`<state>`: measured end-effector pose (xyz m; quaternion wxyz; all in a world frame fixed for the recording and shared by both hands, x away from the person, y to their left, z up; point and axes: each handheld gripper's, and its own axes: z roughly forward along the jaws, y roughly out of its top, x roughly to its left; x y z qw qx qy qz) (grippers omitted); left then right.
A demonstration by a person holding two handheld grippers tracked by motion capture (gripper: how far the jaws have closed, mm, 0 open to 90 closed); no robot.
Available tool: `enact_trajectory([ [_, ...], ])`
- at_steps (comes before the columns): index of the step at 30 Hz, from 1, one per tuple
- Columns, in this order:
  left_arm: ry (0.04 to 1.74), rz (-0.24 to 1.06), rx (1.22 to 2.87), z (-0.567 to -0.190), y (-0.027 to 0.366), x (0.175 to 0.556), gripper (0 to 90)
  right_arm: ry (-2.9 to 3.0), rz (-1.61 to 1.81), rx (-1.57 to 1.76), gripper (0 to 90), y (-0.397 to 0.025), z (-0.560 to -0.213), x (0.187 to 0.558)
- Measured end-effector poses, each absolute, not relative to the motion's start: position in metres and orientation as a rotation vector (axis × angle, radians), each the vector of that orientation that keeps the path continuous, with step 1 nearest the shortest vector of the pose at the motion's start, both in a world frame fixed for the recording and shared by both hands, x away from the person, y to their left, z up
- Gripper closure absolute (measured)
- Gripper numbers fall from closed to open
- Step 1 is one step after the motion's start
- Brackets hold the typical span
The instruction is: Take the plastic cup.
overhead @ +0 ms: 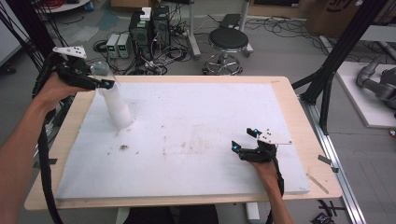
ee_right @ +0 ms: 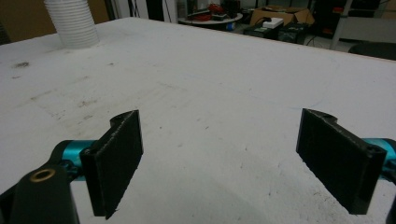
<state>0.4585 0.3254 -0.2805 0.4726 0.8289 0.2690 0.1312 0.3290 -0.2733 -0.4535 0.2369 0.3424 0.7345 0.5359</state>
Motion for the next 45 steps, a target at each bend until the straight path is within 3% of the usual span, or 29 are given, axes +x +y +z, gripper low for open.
enact_trajectory([
  [14,0.645,0.361,2.023,-0.25,0.324,0.445,33.0,2.012,1.471,0.937,14.2,-0.273,-0.454,0.329],
  [24,0.628,0.381,2.017,-0.242,0.311,0.41,33.7,2.013,1.47,0.936,14.2,-0.273,-0.453,0.329],
  [35,0.492,0.319,1.986,-0.257,0.269,0.364,33.6,2.006,1.48,0.939,14.2,-0.274,-0.454,0.329],
  [45,0.405,0.231,1.929,-0.285,0.223,0.346,33.7,2.008,1.485,0.942,14.2,-0.274,-0.454,0.329],
])
